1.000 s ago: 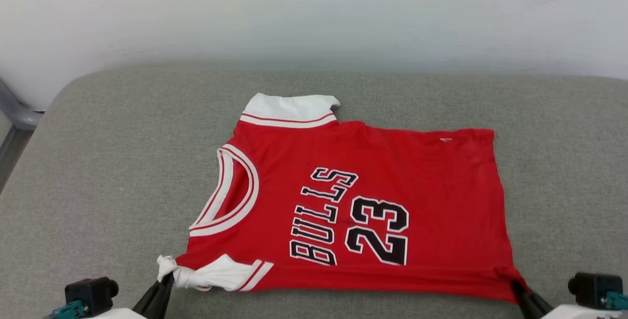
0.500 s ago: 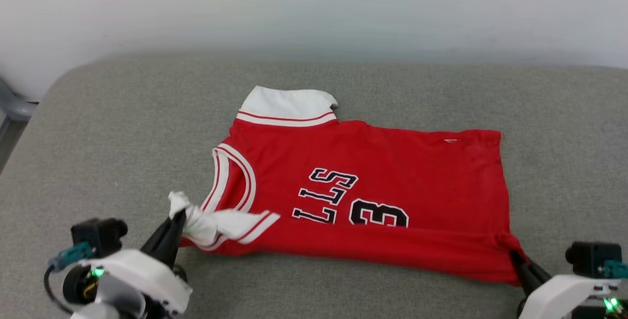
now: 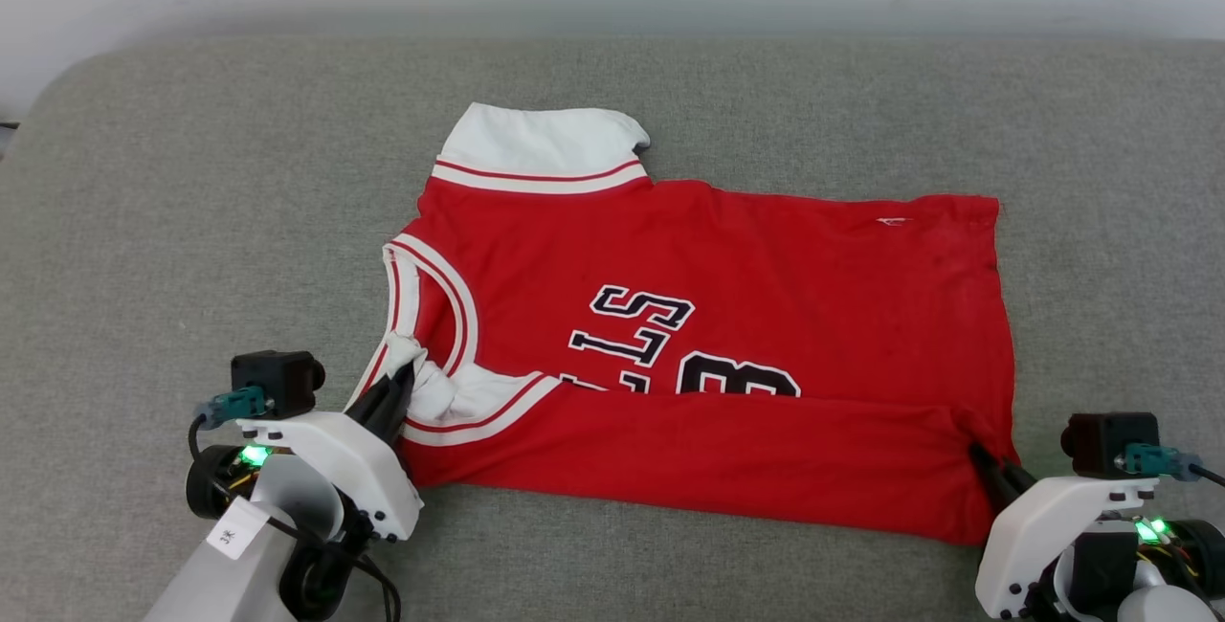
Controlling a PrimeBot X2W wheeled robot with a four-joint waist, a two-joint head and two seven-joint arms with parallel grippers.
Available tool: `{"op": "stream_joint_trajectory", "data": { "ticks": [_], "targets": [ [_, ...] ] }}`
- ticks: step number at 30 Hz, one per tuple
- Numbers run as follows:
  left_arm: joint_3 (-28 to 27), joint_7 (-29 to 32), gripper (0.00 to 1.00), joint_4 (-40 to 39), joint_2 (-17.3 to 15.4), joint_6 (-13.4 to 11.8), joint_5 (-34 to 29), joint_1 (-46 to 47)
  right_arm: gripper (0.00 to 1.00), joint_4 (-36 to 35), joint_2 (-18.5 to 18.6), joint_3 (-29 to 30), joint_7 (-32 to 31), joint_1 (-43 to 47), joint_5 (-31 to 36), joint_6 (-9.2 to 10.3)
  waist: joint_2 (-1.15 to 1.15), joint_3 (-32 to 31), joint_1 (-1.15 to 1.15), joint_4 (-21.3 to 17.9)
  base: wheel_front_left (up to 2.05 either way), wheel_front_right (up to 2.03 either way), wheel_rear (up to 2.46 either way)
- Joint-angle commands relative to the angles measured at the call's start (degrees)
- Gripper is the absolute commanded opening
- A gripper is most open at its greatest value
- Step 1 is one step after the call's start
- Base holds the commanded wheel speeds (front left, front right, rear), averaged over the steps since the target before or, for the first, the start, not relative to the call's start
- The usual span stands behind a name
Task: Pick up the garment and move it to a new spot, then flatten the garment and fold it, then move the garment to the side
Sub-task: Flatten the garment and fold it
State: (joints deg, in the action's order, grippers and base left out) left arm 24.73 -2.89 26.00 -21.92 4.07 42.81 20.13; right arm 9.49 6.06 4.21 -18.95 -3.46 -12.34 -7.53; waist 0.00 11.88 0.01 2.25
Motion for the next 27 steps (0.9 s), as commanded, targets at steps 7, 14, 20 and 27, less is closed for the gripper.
{"op": "stream_joint_trajectory", "data": {
  "ticks": [7, 14, 20, 27],
  "targets": [
    [2.6, 0.7, 0.06, 8.1, 2.3, 2.4, 1.1, 3.0, 0.27, 7.6, -0.6, -0.1, 3.5, -2.3, 1.3, 0.1, 0.0, 0.8, -0.01, -0.6, 0.0, 0.0, 0.0],
    [2.6, -0.8, 1.0, 12.5, 2.3, 2.9, 2.6, 4.3, 1.0, 9.5, -1.3, -0.5, 12.9, -4.0, 0.1, 0.09, 0.0, -0.7, -0.01, -0.8, 0.0, 0.0, 0.0],
    [1.3, -3.3, 1.0, 13.2, 0.5, 2.4, 2.6, 4.1, 1.0, 6.9, -1.9, 0.0, 20.7, -3.4, -0.2, 0.08, 0.0, -2.6, -0.01, -1.3, 0.0, 0.0, 0.0],
    [0.0, -1.1, 1.0, 10.4, -3.8, 0.7, 2.8, 3.7, 1.0, 1.4, -2.6, 0.9, 20.9, -1.4, 0.8, 0.08, 0.0, -3.8, -0.01, -1.1, 0.0, 0.0, 0.0]
  ]
}}
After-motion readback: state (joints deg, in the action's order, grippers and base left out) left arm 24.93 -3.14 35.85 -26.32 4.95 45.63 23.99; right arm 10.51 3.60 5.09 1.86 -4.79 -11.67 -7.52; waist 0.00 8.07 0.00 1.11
